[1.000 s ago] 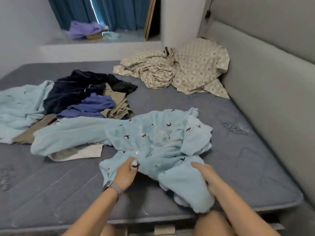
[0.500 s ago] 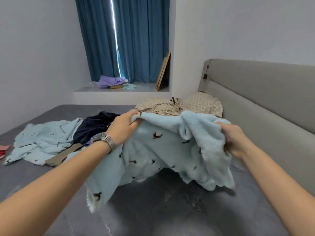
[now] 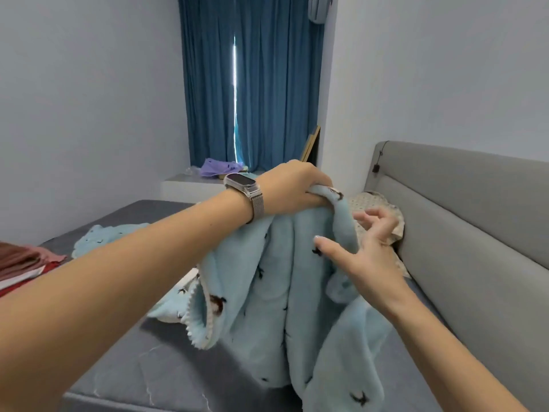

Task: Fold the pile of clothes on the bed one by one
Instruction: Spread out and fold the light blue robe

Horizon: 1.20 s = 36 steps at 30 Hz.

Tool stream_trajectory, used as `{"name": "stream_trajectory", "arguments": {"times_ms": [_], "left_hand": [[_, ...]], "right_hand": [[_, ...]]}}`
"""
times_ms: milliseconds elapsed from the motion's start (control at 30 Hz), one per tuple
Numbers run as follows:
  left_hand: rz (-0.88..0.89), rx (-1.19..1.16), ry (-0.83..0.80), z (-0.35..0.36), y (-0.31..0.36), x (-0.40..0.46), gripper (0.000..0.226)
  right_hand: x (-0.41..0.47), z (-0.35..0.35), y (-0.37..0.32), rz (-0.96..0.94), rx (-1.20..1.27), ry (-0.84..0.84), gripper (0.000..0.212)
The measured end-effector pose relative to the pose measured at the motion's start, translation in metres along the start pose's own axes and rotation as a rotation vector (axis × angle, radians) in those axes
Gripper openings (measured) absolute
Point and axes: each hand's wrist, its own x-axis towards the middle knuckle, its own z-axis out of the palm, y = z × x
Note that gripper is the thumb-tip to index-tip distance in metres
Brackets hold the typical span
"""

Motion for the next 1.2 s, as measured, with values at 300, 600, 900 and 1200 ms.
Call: {"name": "stream_trajectory", "arguments": {"times_ms": [300, 600, 900, 1200], "left_hand": [[-0.657, -0.484, -0.443, 0.016, -0.07, -0.042, 0.032], [-0.43, -0.792, -0.455, 0.233, -0.034, -0.164, 0.089], [-0.423, -0.419, -0.398, 0.162, -0.158, -0.09, 0.078], [-0.81, -0.02, -0.169, 0.066, -0.244, 0.062, 0.024]], "right_hand": [[0.028, -0.013, 0.009, 0.322, 0.21, -0.078, 0.018], [0.05, -0.005, 0.05, 0.578, 0.621, -0.055, 0.01], [0.089, -0.084, 0.083, 0.514, -0.256, -0.338, 0.015], [0.235, -0.044, 0.114, 0.376, -0.667, -0.256, 0.025]]}}
